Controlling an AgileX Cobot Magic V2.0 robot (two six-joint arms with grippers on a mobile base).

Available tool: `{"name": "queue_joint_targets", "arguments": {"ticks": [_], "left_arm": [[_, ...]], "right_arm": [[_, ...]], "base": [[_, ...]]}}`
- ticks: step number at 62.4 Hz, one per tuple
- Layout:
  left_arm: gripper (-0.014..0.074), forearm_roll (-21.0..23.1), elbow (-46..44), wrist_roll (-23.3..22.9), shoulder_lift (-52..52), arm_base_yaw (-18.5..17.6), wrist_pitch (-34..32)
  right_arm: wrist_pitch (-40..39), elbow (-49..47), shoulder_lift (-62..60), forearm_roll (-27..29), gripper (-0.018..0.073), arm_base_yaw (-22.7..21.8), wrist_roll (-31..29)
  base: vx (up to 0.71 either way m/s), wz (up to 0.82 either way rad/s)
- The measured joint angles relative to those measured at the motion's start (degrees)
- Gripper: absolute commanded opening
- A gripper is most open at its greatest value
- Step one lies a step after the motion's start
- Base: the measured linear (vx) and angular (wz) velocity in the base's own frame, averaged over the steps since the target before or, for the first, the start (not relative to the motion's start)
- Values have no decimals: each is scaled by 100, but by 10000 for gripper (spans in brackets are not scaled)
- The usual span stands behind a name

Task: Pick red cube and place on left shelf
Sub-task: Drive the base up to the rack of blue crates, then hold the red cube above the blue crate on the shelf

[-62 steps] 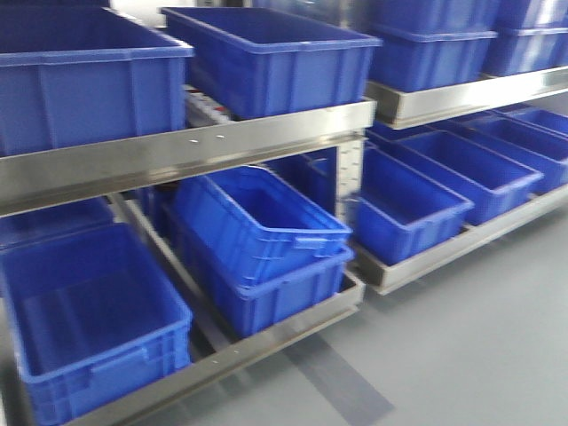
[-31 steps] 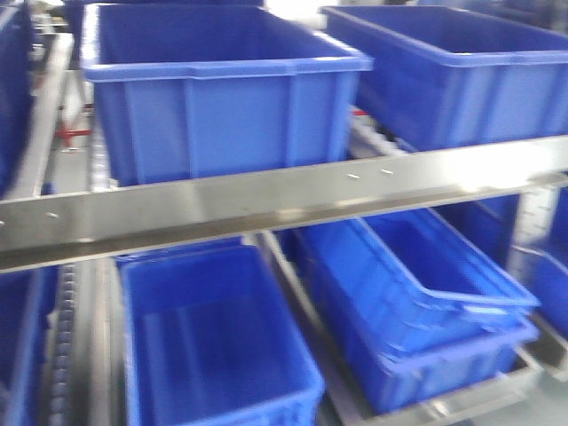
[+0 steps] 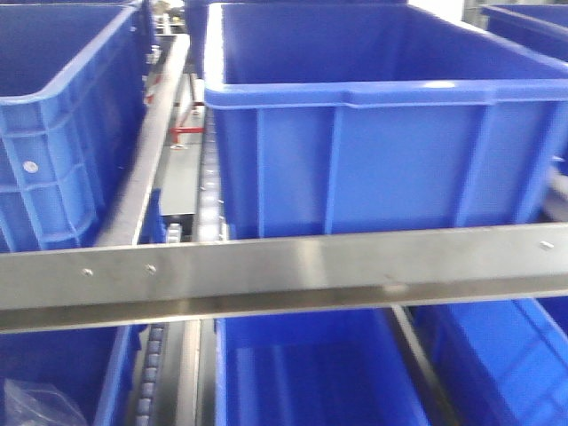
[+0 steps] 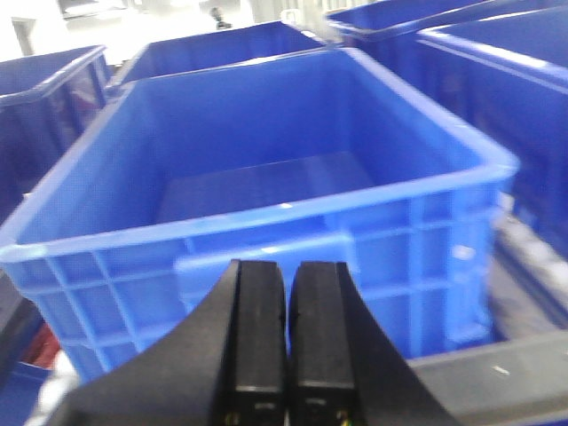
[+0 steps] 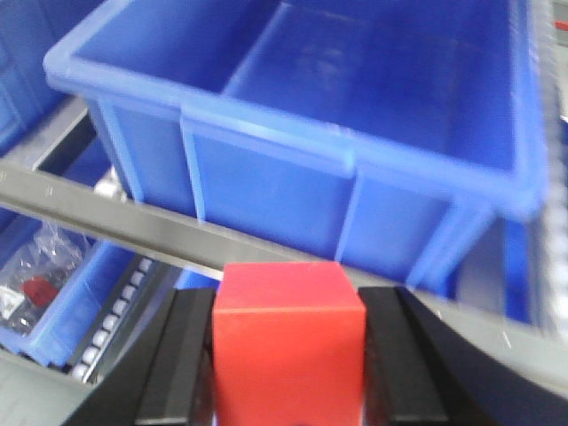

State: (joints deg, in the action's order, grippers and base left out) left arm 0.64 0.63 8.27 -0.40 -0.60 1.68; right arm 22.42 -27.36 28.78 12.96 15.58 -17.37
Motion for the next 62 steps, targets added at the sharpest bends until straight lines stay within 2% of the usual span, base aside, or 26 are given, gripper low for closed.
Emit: {"name": "queue_joint_targets", "arguments": {"ticks": [31,62], "left_arm": [[106,0,0,0,0,0,0],[106,0,0,0,0,0,0]], "right_arm": [[0,0,0,0,59,0,0],[0,0,0,0,59,0,0]], "base": [[11,21],[-1,-3]]}}
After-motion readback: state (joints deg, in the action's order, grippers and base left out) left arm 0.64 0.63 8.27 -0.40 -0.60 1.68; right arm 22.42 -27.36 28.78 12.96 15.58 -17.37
